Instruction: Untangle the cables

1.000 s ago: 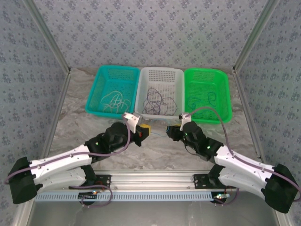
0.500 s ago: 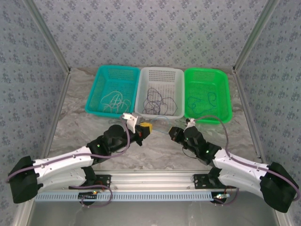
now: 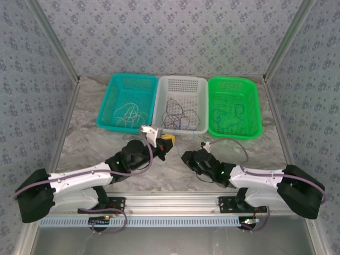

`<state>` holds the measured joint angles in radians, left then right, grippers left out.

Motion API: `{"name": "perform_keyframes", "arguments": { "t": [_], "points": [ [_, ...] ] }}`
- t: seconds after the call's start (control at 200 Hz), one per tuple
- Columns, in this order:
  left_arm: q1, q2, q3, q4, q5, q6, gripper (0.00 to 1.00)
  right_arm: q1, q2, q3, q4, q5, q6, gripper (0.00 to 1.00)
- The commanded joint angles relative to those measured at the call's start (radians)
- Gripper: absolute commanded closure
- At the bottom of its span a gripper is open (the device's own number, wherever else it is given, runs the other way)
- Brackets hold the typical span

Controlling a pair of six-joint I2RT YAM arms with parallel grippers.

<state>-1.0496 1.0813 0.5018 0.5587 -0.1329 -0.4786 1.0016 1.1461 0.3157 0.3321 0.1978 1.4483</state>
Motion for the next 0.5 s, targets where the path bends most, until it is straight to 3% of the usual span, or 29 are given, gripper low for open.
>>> {"name": "perform_keyframes", "arguments": {
  "t": [0.0,0.195,0.285,0.39,0.495],
  "points": [
    [-0.007,0.008,0.035,0.091,-0.043,0.023,0.97,0.045,0.037,0.057,0.033,0.067,0.055,0.81],
    [-0.007,0.035,0.039,0.115,-0.042,0.021,0.96,0.087,0.037,0.09,-0.004,0.105,0.068,0.69],
    [-0.007,0.037,0.057,0.072,-0.028,0.029,0.96,0.082,-0.033,0.068,-0.074,0.146,0.068,0.53],
    [-0.007,0.015,0.061,-0.006,-0.038,0.035,0.96,0.069,-0.23,0.07,-0.327,0.268,0.008,0.3],
    [-0.007,-0.018,0.053,-0.087,-0.076,0.038,0.96,0.045,-0.434,0.14,-0.659,0.36,-0.087,0.23]
  ]
}}
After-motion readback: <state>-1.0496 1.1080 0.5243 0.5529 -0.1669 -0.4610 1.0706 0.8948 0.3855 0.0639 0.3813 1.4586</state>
